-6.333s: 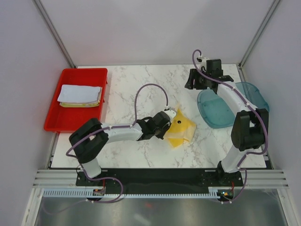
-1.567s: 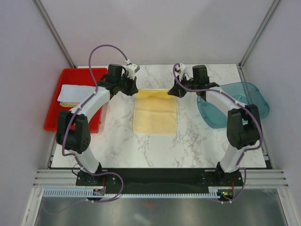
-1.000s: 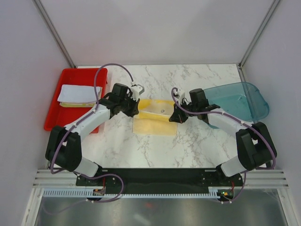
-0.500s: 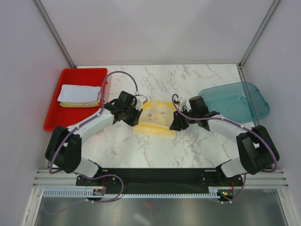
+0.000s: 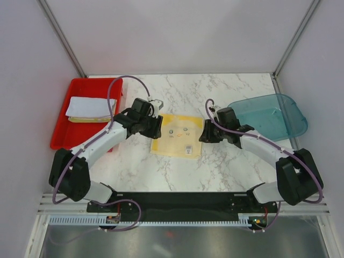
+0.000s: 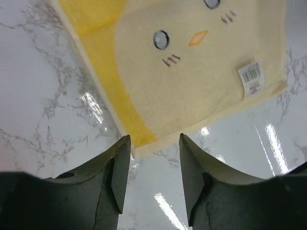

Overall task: Fold and stack the towels
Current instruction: Fold the towel

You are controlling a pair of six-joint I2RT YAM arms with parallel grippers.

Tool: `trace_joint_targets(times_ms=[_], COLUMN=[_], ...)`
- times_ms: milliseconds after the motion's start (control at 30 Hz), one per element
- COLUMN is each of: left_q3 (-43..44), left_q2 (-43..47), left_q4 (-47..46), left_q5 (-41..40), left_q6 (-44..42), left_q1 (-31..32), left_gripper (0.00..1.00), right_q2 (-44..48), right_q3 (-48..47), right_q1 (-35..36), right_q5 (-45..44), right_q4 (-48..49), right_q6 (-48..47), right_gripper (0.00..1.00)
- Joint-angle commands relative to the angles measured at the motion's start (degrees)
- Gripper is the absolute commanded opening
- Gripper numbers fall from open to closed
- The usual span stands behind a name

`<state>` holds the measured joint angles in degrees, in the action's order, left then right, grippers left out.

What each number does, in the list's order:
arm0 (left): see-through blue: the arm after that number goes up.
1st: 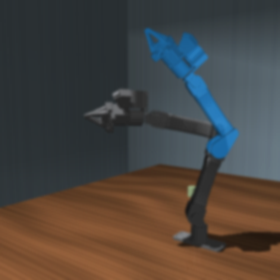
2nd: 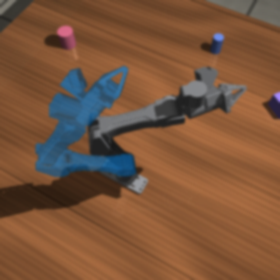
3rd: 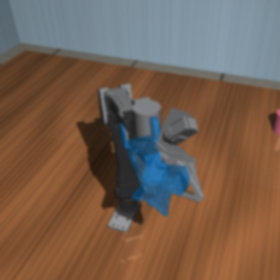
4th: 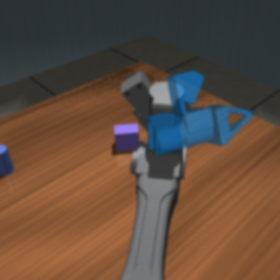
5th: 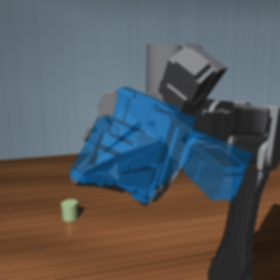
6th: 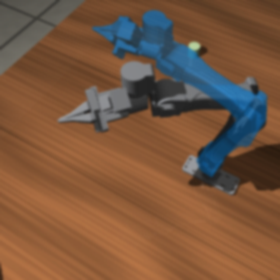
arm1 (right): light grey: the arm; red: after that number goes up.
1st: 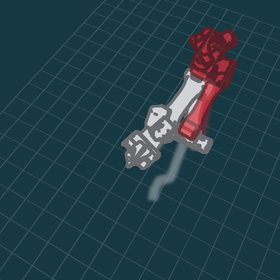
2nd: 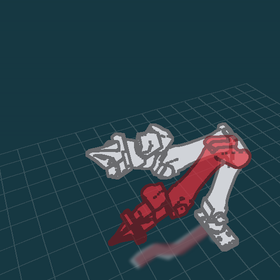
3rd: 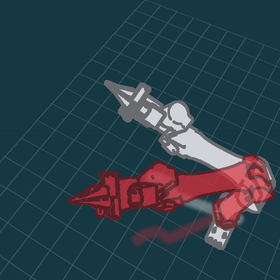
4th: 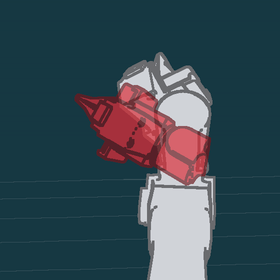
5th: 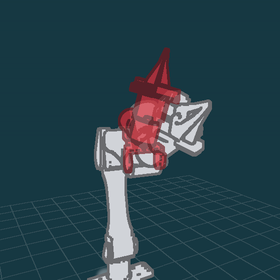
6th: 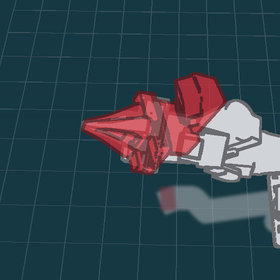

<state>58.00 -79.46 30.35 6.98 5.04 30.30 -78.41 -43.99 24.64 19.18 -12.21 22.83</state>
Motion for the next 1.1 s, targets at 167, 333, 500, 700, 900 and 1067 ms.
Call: trace_joint_targets(times_ms=[167, 333, 500, 700, 900, 1067], left_q3=[15.01, 20.31, 21.54, 22.51, 24.0, 26.72], left_q2=[-13.94, -20.9, -26.18, -28.47, -30.75, -33.74], left_q4=[-3.02, -4.15, -5.83, -5.83, -5.03, -5.47], left_q5=[10.41, 20.77, 22.12, 14.65, 10.85, 14.72], left_q6=[7.89, 7.27, 8.5, 8.32, 8.5, 7.18], left_q1=[-11.49, -12.9, -12.99, -13.34, -15.53, -15.98], left_gripper=[0.52, 0.47, 0.46, 0.48, 0.52, 0.52], right_q2=[-8.32, -15.0, -20.11, -24.94, -27.85, -29.87], right_q3=[-11.45, -15.6, -19.9, -23.42, -25.09, -26.06], right_q1=[-0.3, -1.18, -2.4, -3.55, -4.52, -4.78], right_q5=[-20.74, -23.13, -22.96, -21.64, -20.06, -19.27], right_q4=[1.4, 1.66, 1.75, 1.57, 1.57, 2.01], right_q6=[11.97, 15.14, 16.28, 16.02, 16.02, 15.67], right_gripper=[0.35, 0.36, 0.36, 0.36, 0.36, 0.36])
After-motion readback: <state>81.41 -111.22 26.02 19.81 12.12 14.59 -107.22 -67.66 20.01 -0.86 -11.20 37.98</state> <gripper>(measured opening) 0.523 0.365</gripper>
